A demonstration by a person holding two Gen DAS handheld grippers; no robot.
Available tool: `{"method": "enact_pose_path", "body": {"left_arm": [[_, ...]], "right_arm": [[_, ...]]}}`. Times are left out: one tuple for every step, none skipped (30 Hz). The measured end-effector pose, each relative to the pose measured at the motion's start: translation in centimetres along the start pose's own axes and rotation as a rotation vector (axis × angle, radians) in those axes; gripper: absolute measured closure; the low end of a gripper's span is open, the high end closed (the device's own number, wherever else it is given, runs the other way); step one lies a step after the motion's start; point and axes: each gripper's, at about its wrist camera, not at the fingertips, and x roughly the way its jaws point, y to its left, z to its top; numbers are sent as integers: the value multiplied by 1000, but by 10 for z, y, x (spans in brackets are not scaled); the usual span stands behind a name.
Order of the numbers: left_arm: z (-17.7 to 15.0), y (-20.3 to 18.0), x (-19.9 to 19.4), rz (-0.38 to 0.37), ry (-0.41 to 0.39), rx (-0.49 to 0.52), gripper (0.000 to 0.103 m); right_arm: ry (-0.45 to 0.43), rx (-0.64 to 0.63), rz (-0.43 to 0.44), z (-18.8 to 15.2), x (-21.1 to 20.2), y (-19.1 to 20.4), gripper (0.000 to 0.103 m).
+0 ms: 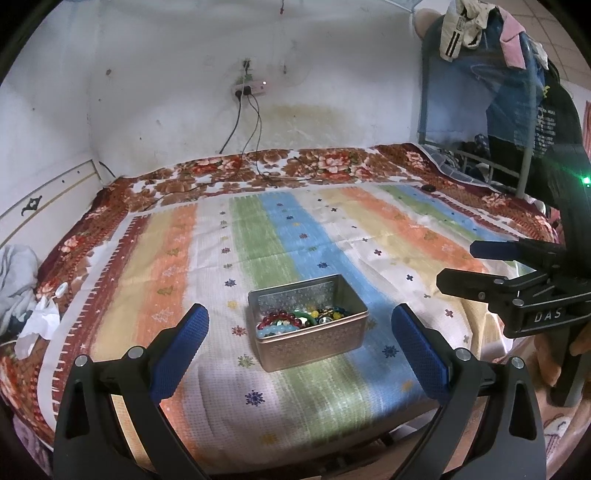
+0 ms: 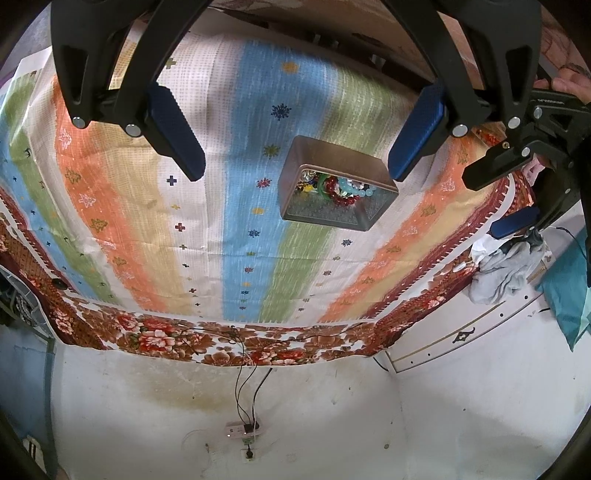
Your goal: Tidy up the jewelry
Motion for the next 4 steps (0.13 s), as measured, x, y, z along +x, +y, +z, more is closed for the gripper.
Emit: {"method": "enact_pose_path", "body": {"left_arm": [[0,0,0,-1,0,2,6],[0,0,-1,-1,0,3,6],[0,0,0,2,1,2,6],[0,0,0,2,2,0,6]], "right_arm": [[1,1,0,0,1,0,5],[3,-1,0,-1,2,1,5],[3,-2,0,-1,2,1,5],[2,-2,0,-1,2,0,5]]}}
